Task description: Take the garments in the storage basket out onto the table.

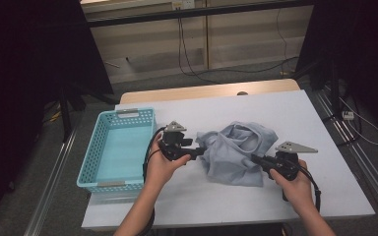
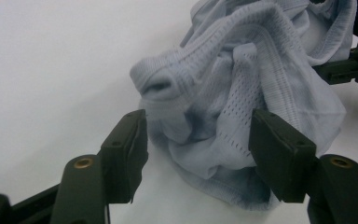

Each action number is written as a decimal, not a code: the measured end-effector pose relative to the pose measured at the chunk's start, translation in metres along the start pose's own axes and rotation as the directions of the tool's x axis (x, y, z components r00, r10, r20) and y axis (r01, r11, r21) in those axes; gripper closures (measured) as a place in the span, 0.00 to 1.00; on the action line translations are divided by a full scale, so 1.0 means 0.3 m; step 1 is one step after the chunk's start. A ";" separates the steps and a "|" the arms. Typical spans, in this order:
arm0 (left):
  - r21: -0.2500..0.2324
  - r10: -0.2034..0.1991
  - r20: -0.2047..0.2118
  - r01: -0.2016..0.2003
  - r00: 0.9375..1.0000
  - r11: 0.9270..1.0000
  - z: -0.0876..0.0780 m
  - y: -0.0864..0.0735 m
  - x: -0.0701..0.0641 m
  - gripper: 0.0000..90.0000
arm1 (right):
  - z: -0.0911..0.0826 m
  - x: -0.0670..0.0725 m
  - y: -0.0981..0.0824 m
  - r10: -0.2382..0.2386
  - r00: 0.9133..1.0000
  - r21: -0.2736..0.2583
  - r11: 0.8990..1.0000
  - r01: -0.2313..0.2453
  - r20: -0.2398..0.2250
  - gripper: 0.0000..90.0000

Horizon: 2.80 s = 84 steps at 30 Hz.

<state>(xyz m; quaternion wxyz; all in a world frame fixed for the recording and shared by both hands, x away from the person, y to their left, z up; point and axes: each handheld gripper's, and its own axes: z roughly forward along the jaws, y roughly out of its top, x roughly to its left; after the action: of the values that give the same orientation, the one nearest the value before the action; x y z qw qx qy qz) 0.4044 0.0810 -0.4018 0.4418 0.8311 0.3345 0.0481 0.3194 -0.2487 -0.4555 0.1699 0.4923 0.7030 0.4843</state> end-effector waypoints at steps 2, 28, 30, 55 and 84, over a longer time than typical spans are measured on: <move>-0.003 -0.003 0.006 0.003 1.000 1.000 0.008 -0.004 -0.003 0.42 | 0.007 0.004 -0.012 -0.009 1.000 0.006 1.000 0.009 0.013 0.93; -0.011 -0.025 -0.045 0.025 0.999 1.000 0.073 0.046 0.048 0.67 | 0.005 0.015 -0.032 -0.024 1.000 0.028 0.999 0.024 0.007 0.93; -0.014 -0.026 -0.045 0.025 0.999 1.000 0.078 0.047 0.052 0.72 | -0.001 0.014 -0.031 -0.025 1.000 0.025 0.999 0.025 0.008 0.92; -0.032 0.020 0.064 -0.018 0.998 0.999 0.029 0.022 -0.060 0.95 | -0.003 0.002 -0.053 -0.032 0.999 0.086 0.996 0.030 0.022 0.94; -0.045 0.020 0.077 -0.016 0.997 0.999 0.020 0.060 -0.085 0.95 | -0.078 -0.017 -0.010 -0.127 0.983 0.037 0.992 0.123 0.133 0.29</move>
<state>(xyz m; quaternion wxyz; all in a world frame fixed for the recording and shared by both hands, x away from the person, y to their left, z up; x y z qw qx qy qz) 0.3964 0.0545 -0.3863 0.4720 0.8254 0.3086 0.0273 0.3033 -0.2652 -0.4481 0.2400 0.4811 0.7265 0.4280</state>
